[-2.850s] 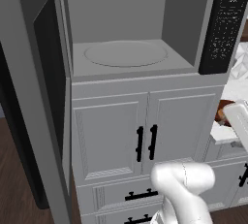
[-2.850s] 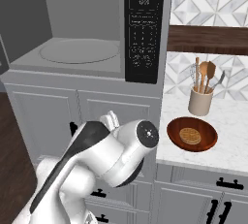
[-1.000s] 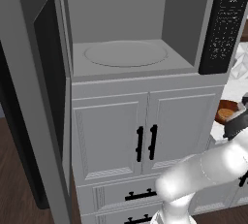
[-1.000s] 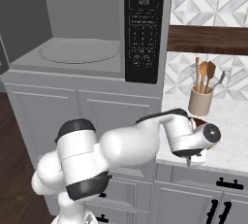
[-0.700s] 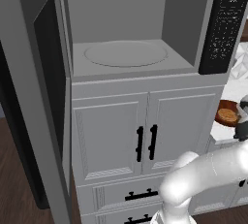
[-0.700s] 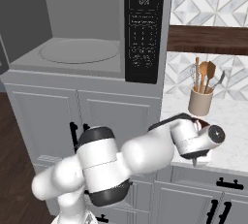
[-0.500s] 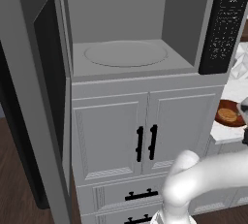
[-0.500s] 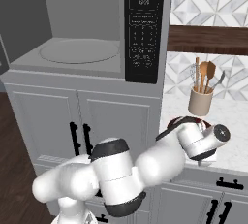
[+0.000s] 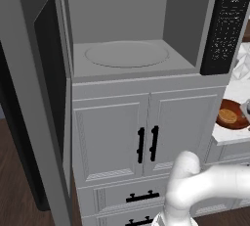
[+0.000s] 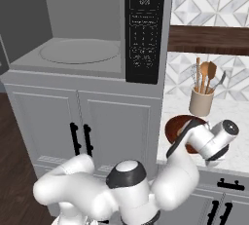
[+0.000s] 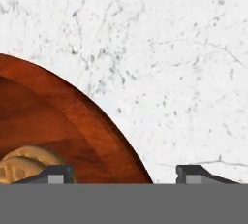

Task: Open the microwave, place the bowl with waffle inside the microwave, then close the microwave door and turn it on.

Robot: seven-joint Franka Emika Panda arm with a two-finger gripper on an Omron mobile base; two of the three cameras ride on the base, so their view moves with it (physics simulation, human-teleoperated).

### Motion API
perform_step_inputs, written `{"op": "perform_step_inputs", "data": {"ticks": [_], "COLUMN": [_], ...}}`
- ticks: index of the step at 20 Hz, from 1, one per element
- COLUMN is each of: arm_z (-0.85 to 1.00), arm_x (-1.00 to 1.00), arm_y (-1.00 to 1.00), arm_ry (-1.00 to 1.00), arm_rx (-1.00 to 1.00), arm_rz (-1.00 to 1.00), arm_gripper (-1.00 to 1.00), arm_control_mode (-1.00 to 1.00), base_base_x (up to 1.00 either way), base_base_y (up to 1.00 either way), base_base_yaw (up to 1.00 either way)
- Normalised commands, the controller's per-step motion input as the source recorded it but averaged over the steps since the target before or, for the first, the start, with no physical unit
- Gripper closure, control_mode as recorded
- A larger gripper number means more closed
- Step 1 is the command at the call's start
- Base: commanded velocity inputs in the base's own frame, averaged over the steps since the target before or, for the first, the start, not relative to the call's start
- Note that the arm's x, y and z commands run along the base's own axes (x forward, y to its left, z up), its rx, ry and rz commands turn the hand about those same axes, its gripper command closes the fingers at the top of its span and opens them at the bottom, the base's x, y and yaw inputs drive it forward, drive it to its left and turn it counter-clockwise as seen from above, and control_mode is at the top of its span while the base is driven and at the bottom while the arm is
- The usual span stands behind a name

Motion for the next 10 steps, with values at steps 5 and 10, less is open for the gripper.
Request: {"op": "perform_step_inputs", "data": {"ticks": [5,10], "arm_z": [-0.08,-0.02], "arm_x": [0.01,-0.09], "arm_y": [0.05,0.01], "arm_ry": [0.02,-0.03], "arm_rx": [-0.07,-0.03], "arm_rz": [0.00,0.00], "arm_gripper": [1.00,1.00], "arm_control_mode": [-1.00,-1.00], "base_base_x": [0.00,0.00], "base_base_y": [0.00,0.00], "base_base_yaw": [0.00,0.00]}}
